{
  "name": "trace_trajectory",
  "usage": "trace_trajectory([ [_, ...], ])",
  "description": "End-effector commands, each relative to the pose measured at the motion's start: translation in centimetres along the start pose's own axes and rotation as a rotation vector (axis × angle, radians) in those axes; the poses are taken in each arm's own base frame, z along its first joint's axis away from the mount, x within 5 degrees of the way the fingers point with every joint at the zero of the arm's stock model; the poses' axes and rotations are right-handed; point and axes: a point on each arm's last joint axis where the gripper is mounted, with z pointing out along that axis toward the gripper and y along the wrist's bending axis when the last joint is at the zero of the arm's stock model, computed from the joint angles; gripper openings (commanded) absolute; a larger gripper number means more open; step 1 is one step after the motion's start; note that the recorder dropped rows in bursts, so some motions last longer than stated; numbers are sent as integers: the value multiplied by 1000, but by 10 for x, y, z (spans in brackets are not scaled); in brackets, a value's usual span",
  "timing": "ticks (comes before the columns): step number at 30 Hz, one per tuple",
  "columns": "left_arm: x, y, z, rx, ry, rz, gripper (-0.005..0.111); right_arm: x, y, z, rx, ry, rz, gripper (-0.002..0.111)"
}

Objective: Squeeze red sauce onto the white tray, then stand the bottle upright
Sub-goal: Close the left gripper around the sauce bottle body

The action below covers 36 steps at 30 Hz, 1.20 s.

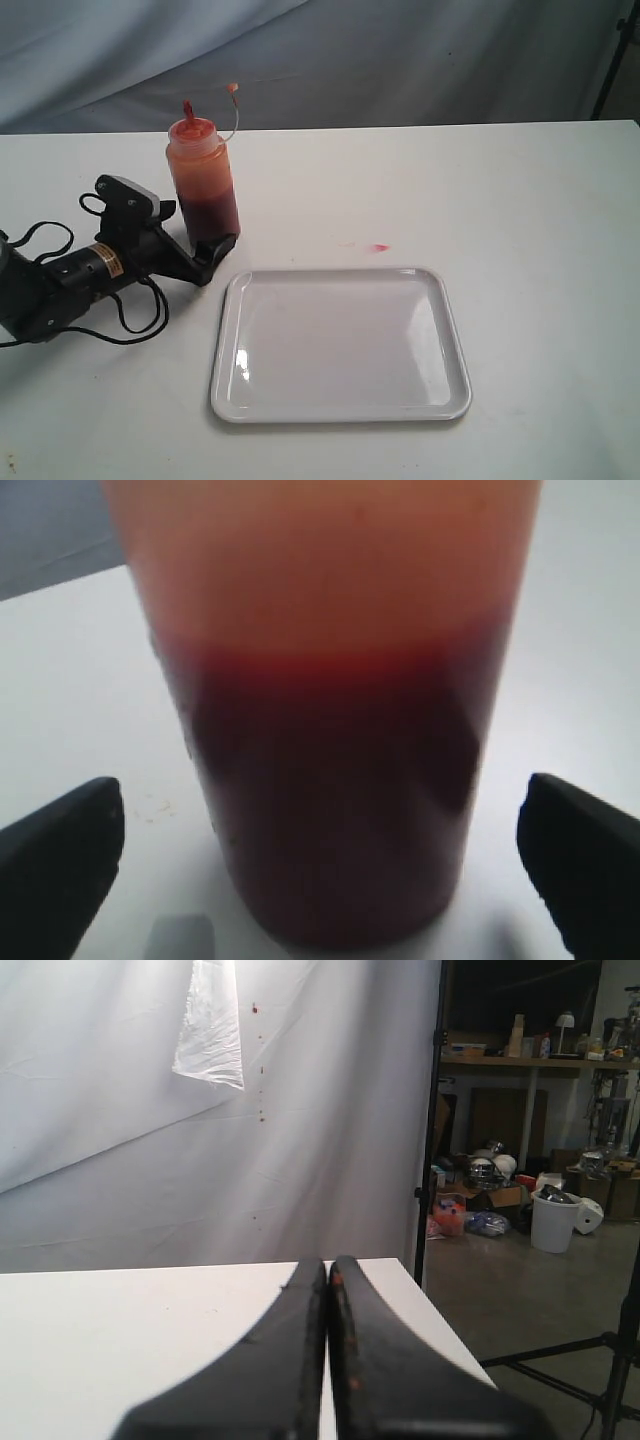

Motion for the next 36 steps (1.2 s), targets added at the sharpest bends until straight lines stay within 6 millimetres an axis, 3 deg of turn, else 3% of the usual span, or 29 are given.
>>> trace_trajectory([
  [1,6,1,10,12,-7,-12,104,0,-1,0,9,-5,6,0],
  [9,10,7,25,10,-24,-57,104,0,-1,0,9,-5,6,0],
  [19,-1,11,33,15,-89,-36,104,0,-1,0,9,-5,6,0],
  [27,13,13,44,20,-77,-41,104,0,-1,0,9,-5,6,0],
  [36,10,13,45,26,-101,-33,104,0,-1,0,9,-5,6,0],
])
